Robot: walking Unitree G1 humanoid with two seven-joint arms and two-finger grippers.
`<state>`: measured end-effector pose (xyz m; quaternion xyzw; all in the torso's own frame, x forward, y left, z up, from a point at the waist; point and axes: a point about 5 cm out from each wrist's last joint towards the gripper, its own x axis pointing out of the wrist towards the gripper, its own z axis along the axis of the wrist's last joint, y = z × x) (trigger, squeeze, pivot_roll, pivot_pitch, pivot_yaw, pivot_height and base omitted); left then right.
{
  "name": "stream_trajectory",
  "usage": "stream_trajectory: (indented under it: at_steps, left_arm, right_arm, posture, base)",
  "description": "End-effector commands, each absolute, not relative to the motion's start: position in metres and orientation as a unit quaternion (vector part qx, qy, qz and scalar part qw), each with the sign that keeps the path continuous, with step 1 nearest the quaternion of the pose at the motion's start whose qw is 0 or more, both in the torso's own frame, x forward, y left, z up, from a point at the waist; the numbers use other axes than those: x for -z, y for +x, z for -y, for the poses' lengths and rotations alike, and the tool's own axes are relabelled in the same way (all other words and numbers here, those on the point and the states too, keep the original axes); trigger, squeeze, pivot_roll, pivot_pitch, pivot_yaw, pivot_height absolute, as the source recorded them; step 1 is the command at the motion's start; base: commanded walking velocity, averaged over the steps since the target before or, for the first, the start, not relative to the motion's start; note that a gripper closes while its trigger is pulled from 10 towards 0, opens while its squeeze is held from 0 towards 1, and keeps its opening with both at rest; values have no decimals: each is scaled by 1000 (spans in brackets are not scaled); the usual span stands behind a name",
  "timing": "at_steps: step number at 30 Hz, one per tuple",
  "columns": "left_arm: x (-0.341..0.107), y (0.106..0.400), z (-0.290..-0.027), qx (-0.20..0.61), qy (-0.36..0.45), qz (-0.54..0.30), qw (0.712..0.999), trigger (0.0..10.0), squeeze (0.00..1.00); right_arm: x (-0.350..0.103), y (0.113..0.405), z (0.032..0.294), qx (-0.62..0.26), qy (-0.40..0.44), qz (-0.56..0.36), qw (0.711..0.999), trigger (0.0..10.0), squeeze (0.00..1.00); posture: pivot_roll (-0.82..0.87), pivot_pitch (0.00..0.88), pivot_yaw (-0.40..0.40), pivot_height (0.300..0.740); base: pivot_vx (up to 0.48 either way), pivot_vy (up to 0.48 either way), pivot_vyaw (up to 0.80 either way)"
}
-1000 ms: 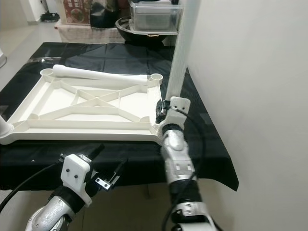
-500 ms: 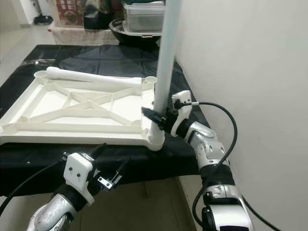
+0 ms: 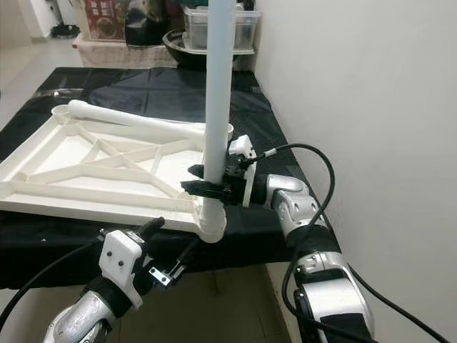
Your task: Building children table
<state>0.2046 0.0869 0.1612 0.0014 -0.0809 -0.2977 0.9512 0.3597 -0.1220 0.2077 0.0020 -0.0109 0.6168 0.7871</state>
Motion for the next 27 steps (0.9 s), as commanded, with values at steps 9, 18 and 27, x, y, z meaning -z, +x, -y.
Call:
stream_trajectory:
  at_steps: [9,18,27]
  left_arm:
    - [-158,204,-86,301,-3,71,951,10000,0]
    - [-156,205,-87,297,-5,69,952,10000,0]
    - [-155,205,-86,299,-6,68,952,10000,0]
  right_arm:
    - [-192,377,127,-403,82,21,911,0,0]
    - [-174,380,176,86,83,6,993,0,0]
    - [-173,366,150,200,135,-4,970,0,0]
  posture:
    - [129,86,-52,740]
    - [124,83,-47,740]
    - [121,76,-50,740]
  base:
    - [0,0,0]
    - [0,0,0]
    - [0,0,0]
